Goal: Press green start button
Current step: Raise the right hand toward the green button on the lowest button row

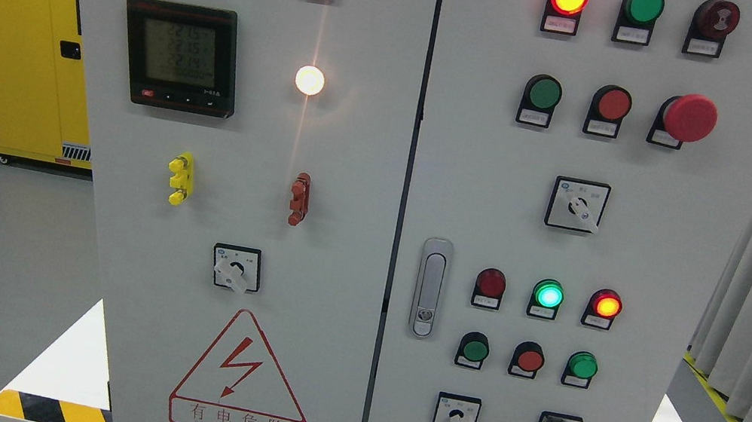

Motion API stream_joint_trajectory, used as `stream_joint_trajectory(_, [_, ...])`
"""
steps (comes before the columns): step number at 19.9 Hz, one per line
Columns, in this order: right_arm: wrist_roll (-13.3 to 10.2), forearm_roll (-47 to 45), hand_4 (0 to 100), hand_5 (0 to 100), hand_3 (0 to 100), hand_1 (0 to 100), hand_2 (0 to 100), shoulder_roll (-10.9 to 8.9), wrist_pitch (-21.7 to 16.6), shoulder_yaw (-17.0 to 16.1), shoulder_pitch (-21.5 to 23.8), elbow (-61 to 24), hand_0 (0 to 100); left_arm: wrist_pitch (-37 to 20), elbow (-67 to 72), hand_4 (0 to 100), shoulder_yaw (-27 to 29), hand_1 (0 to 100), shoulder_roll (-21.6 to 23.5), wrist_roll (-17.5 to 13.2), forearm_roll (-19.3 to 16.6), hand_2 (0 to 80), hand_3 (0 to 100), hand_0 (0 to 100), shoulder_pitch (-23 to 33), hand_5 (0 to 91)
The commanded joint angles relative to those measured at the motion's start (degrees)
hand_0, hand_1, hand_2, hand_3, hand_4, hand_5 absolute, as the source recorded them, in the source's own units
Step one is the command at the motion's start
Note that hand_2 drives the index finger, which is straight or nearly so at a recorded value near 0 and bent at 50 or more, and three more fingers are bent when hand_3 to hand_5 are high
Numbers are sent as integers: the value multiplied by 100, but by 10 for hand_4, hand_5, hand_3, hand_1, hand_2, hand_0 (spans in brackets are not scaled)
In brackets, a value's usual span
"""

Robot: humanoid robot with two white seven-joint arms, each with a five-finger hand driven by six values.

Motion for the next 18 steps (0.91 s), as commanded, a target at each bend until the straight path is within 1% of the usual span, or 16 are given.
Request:
stream_joint_trajectory(1, [25,980,1000,1000,991,934,0,-33,60,-429,-412,-38,517,4,-1,0,1,556,7,29,2,0,0,120,0,0])
stream_joint_trajectory(5, [68,1331,1000,1000,995,941,0,-24,95,-429,-702,-38,503,4,-1,0,1,556,7,29,2,0,0,120,0,0])
stream_joint_trajectory(8, [296,1604,1000,1000,1000,945,0,-33,279,-429,-913,-38,477,4,-1,0,1,556,-2,29,2,0,0,120,0,0])
stream_joint_trajectory(10, [341,1710,1000,1000,1000,951,0,-42,315,-429,-1019,-38,490,4,-1,0,1,556,-2,29,2,0,0,120,0,0])
stream_joint_trajectory(11, [341,1789,1000,1000,1000,956,0,-33,315,-429,-1071,-29,510,4,7,0,1,556,-2,29,2,0,0,120,-8,0])
stream_joint_trajectory(13, [341,1912,1000,1000,1000,959,0,-42,324,-429,-1168,-3,518,4,7,0,1,556,7,38,2,0,0,120,0,0])
stream_joint_trajectory(16, [367,1982,1000,1000,1000,969,0,-42,402,-420,-1318,-11,570,4,-1,0,1,556,7,29,2,0,0,120,0,0])
stream_joint_trajectory(18, [446,2097,1000,1000,1000,970,0,-103,438,-394,-1362,-11,576,4,-1,0,1,556,-2,29,2,0,0,120,0,0])
